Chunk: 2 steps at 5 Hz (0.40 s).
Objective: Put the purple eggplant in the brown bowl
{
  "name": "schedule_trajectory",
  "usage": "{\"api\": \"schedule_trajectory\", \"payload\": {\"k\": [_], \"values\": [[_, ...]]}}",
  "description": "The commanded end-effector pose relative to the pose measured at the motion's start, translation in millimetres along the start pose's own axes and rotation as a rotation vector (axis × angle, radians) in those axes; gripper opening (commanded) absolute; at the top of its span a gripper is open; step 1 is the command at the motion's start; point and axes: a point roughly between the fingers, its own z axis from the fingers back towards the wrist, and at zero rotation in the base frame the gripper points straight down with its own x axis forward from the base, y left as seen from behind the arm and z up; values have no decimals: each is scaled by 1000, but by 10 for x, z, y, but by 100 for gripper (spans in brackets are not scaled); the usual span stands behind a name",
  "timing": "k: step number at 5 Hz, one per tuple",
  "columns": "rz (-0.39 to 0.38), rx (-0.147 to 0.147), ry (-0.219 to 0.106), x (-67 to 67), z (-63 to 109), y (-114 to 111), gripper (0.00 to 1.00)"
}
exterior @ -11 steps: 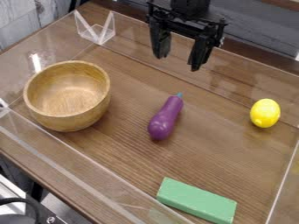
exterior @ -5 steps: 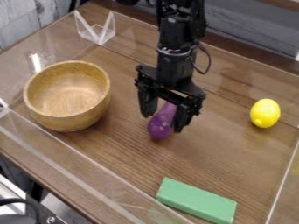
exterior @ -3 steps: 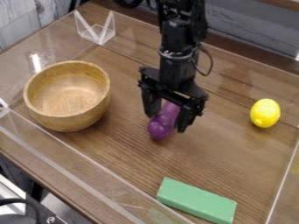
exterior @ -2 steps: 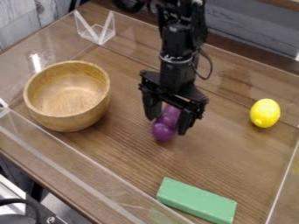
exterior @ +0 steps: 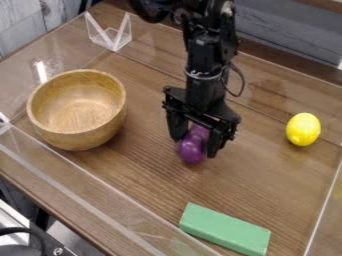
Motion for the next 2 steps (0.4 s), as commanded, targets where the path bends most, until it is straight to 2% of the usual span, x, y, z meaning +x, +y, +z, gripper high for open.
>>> {"api": "schedule_trajectory", "payload": {"k": [1, 2], "values": [[-3, -7, -48, 83, 65, -37, 0], [6, -17, -54, 114, 39, -46, 0]]}}
